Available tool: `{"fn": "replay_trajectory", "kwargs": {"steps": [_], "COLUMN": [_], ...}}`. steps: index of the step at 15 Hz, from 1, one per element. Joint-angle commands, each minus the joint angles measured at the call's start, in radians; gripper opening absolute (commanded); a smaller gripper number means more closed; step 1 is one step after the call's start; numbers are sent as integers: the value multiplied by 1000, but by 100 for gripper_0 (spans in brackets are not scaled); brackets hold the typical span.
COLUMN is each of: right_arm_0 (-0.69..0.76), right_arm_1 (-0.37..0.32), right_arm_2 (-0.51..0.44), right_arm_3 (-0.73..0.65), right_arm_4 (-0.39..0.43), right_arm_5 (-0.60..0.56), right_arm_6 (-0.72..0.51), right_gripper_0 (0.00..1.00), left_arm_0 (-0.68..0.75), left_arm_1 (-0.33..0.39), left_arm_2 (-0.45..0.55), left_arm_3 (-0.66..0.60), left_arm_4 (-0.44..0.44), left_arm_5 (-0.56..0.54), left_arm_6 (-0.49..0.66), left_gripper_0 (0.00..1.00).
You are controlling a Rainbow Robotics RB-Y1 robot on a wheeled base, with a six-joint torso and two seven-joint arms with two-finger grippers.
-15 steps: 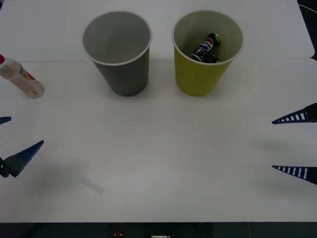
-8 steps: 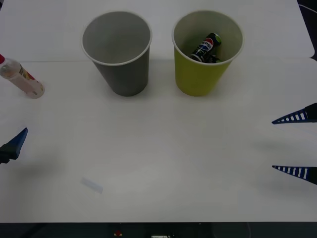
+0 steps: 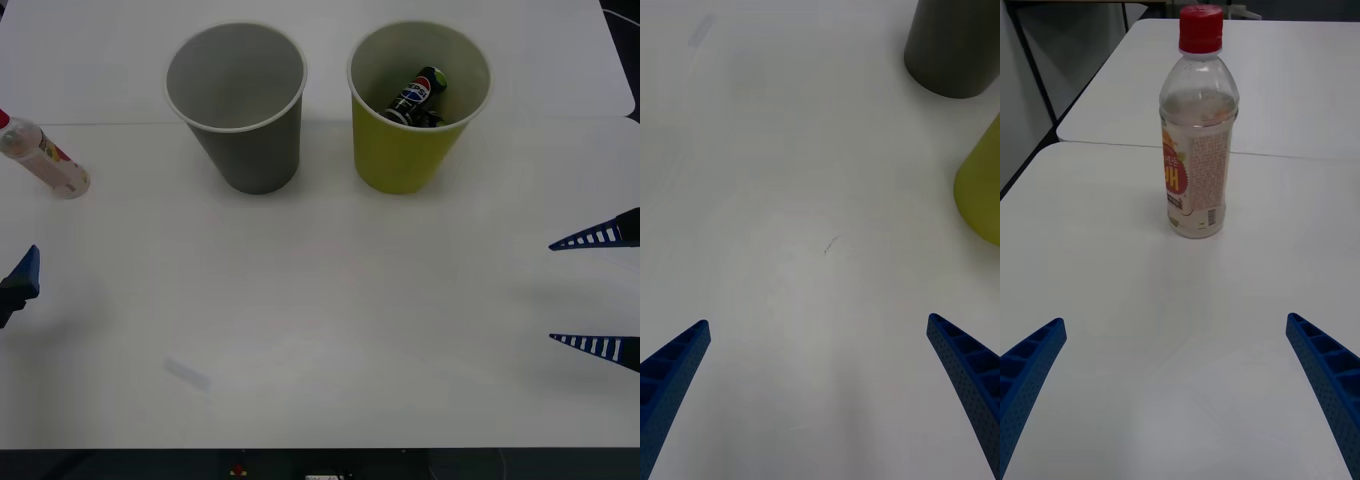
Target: Put the can into the green bin and the plastic bottle into the gray bin
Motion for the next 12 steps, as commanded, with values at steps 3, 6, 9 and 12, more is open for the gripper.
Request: {"fn": "replay_trajectory", "kwargs": {"steps": [3,6,9,12], "right_arm_0": [0,0,0,0], "right_arm_1": [0,0,0,0], "right_arm_2": [0,0,0,0], "right_arm_3": [0,0,0,0], "right_arm_4": [0,0,0,0], "right_arm_5": [0,0,0,0], "right_arm_6": [0,0,0,0], "right_gripper_0": [100,100,100,100], "left_arm_0": [-157,-253,-374,-499], "left_arm_1": [-38,-61,-90,-146], "left_arm_2": [-103,-167,-230,-255], "left_arm_3": [212,335,492,644], "left_arm_4": [-388,-560,-718,-755], "left_arm_5": [64,111,159,173], "left_arm_6": [394,577,732,741], "left_gripper_0": [100,100,100,100]}}
